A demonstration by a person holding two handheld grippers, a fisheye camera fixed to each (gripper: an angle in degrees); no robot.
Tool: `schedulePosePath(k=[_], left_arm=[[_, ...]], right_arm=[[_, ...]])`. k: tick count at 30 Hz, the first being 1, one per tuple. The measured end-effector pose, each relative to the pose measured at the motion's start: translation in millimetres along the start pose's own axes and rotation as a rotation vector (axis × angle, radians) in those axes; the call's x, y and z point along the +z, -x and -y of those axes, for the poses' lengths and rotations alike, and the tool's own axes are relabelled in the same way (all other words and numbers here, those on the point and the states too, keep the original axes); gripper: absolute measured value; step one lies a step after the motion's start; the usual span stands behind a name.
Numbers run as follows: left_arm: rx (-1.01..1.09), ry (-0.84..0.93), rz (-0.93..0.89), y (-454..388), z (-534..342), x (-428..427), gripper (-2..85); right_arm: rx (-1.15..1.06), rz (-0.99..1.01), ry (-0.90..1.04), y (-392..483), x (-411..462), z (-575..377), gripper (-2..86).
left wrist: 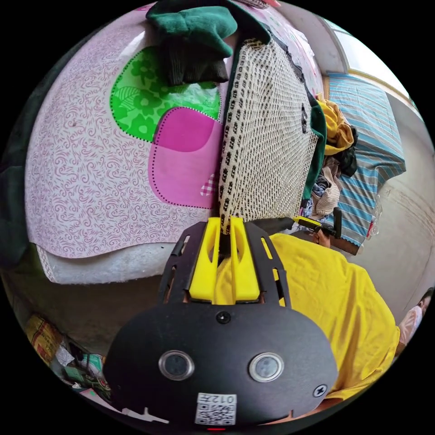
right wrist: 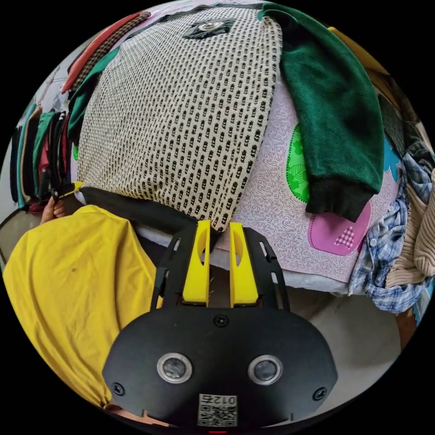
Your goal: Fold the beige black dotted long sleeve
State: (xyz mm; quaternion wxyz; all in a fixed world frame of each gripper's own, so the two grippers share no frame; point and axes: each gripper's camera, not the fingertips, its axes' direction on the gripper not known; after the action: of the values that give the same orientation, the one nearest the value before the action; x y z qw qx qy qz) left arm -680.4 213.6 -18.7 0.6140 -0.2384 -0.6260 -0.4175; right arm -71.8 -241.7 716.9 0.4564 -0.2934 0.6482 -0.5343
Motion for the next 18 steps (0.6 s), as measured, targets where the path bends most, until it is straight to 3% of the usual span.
schedulePosePath(k=[2,4,6,10,13,18], left_arm=[[0.021,0.04,0.034,-5.1,-4.1,-7.2,1.4],[0.001,0.069,0.197,-6.9,-10.4,-20.7,1.3],[0.009,-0.022,0.405,-23.1,-18.0,-51.4,1.0],[0.159,-0.182,0.476,-78.9,3.7,-71.6,0.6],[0.327,-0.148,0.507,-137.9,40.0,-43.2,0.5],[0.487,-0.03,0.889,-203.3,76.3,33.9,0.4]], right_arm=[[0.054,-0.048,-0.011,-1.4,-11.8,0.7,3.4],[0.084,-0.161,-0.01,2.7,-22.5,4.0,2.7],[0.055,-0.248,-0.071,20.0,-40.0,12.6,2.2],[-0.053,-0.21,-0.19,65.2,-52.9,48.2,1.4],[-0.134,-0.263,-0.166,113.6,-32.6,94.0,0.9],[-0.226,-0.545,0.009,170.9,36.1,143.4,0.6]])
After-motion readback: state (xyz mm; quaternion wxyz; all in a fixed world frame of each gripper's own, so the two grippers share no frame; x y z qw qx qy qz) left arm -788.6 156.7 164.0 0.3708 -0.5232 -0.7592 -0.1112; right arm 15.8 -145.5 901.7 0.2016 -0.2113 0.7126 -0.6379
